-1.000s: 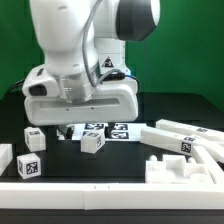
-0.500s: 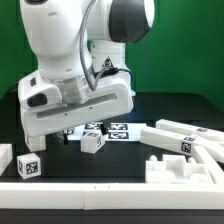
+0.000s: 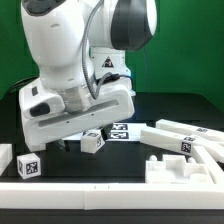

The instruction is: Assemble chair

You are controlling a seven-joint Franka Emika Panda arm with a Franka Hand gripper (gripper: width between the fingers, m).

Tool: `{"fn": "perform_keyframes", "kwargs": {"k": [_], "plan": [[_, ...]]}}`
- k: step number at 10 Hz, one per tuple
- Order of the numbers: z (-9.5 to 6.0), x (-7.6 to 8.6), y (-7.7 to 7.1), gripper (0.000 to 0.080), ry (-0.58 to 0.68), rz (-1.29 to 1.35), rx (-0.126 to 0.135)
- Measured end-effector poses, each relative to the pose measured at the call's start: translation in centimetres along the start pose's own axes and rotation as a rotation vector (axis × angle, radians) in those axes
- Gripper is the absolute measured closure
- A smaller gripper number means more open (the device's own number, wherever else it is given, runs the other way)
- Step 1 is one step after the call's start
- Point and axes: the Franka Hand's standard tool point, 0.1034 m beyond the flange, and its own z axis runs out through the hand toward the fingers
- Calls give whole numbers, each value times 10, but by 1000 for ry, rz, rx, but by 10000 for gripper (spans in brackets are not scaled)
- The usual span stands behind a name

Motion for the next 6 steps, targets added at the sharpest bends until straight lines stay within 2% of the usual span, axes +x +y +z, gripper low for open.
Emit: {"fn": "perform_keyframes", "kwargs": {"k": [1, 4, 6], "plan": [[-3, -4, -2, 151, -34, 118, 20], [-4, 3, 3, 151, 73, 297, 37], [-4, 3, 11, 151, 214, 300, -23]]}}
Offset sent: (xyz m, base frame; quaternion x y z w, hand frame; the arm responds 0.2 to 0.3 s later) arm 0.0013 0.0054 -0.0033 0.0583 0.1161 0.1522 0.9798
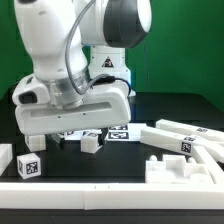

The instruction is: Assemble chair

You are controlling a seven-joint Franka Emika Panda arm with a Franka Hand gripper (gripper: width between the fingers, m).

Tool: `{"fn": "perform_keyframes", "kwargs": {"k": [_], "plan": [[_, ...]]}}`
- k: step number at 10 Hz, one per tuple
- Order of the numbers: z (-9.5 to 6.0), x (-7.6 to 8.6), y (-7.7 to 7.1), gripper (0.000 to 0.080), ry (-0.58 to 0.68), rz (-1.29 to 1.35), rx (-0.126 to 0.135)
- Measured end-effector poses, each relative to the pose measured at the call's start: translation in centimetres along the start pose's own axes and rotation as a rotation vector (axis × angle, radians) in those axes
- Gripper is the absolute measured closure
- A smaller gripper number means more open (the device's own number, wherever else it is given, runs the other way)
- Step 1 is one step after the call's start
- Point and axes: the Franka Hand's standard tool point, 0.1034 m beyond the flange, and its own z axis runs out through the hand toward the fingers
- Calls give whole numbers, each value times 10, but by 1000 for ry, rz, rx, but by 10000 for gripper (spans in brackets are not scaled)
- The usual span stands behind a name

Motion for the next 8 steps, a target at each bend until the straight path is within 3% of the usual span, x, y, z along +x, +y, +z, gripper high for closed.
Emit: {"fn": "perform_keyframes", "kwargs": {"k": [2, 3, 6, 8], "plan": [[2, -1, 5, 151, 44, 12, -22], [4, -11, 1, 151, -20, 70, 5], [-4, -11, -14, 151, -125, 49, 12], [-2, -8, -13, 151, -123, -1, 11]]}}
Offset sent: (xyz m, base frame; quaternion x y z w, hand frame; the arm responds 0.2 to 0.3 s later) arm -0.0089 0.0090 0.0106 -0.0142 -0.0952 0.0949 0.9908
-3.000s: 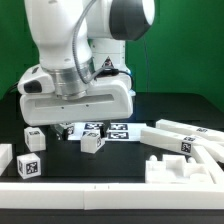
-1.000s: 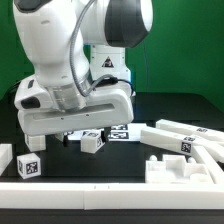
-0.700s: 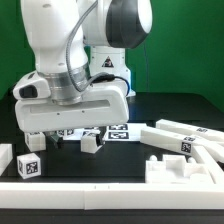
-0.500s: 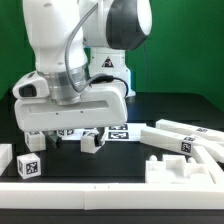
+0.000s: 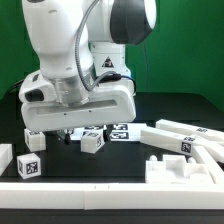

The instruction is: Assemble chair

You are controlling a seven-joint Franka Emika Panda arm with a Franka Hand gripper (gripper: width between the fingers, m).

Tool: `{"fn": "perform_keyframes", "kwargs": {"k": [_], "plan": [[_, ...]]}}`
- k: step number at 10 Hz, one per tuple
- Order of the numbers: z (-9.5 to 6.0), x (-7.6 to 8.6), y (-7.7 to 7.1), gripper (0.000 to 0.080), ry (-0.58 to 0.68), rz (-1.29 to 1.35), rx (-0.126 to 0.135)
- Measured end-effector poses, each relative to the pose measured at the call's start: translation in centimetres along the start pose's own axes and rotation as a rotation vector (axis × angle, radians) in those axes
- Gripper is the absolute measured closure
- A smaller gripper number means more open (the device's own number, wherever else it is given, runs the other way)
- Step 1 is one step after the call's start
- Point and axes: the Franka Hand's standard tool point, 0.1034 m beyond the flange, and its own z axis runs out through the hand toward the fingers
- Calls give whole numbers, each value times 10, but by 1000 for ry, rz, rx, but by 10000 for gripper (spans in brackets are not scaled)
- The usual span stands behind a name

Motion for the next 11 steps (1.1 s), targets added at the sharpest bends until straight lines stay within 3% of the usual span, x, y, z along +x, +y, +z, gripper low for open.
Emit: {"fn": "perform_keyframes", "kwargs": {"k": [2, 4, 5, 6, 7, 8, 11], "plan": [[0, -1, 0, 151, -7, -1, 1], [1, -5, -5, 151, -88, 52, 27], [1, -6, -6, 151, -155, 81, 39], [1, -10, -5, 151, -298, 113, 50], [3, 0, -3, 151, -349, 109, 56], [5, -1, -4, 151, -393, 108, 63], [11, -17, -1, 151, -655, 177, 96]]}}
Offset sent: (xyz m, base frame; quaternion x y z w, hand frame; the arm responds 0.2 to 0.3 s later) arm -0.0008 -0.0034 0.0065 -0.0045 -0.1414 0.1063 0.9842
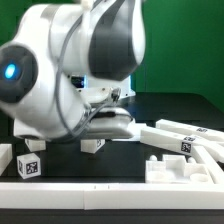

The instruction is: Assemble chair

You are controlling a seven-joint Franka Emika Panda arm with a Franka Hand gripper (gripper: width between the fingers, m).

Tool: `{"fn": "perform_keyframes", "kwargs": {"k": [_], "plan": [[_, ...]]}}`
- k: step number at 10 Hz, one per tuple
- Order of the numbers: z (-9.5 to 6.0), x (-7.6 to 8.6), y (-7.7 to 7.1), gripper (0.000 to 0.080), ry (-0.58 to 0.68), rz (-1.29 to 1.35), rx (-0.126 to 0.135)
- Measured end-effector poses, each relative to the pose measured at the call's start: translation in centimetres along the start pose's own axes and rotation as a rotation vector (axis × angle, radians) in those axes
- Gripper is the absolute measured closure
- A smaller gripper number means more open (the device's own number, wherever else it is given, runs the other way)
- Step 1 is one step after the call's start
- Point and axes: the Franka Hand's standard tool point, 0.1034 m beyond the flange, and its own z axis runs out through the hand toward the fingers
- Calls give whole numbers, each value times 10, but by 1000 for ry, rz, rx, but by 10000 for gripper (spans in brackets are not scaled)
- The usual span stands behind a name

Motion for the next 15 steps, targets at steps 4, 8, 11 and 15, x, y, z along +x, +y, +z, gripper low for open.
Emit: {"fn": "perform_keyframes", "kwargs": {"k": [4, 8, 11, 15], "plan": [[4, 5, 1, 151, -131, 49, -1], [22, 6, 0, 272, -150, 138, -12], [21, 6, -3, 518, -142, 137, -14], [-42, -27, -77, 517, 121, -8, -66]]}}
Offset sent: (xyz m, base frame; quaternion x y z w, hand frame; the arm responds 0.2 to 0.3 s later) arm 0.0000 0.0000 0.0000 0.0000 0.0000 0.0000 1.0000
